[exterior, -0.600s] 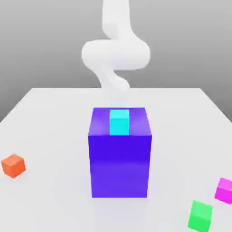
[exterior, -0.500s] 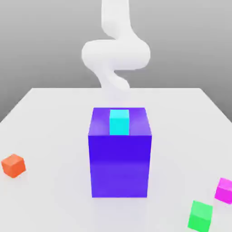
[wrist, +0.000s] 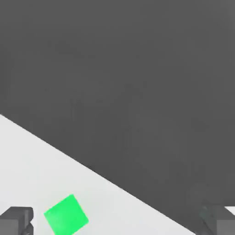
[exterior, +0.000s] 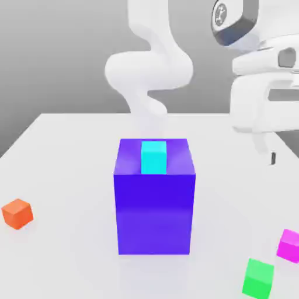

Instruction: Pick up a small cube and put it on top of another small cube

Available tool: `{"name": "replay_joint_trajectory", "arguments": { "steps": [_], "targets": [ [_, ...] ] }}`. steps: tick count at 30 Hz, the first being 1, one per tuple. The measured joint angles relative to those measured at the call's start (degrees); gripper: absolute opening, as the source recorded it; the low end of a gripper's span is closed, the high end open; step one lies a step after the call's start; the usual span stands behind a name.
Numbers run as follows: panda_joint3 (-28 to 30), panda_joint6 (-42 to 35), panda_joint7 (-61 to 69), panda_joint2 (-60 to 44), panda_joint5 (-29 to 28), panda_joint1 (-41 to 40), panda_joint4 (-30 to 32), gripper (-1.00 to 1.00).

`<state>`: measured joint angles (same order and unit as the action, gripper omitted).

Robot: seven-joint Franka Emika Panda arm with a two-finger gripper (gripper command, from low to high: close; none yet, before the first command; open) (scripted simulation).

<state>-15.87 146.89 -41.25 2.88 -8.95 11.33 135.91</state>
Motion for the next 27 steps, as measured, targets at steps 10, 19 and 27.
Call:
{"name": "replay_joint_trajectory", "arguments": {
  "steps": [10, 19, 27],
  "targets": [
    [-3.1, 7.7, 1.1, -20.9, -5.4, 8.2, 1.6, 0.0],
    [2.2, 14.5, -2.7, -30.4, -10.9, 13.0, -0.4, -1.0],
    [-2.1, 7.4, 1.9, -21.2, -4.3, 8.8, 1.5, -1.0]
  ]
}}
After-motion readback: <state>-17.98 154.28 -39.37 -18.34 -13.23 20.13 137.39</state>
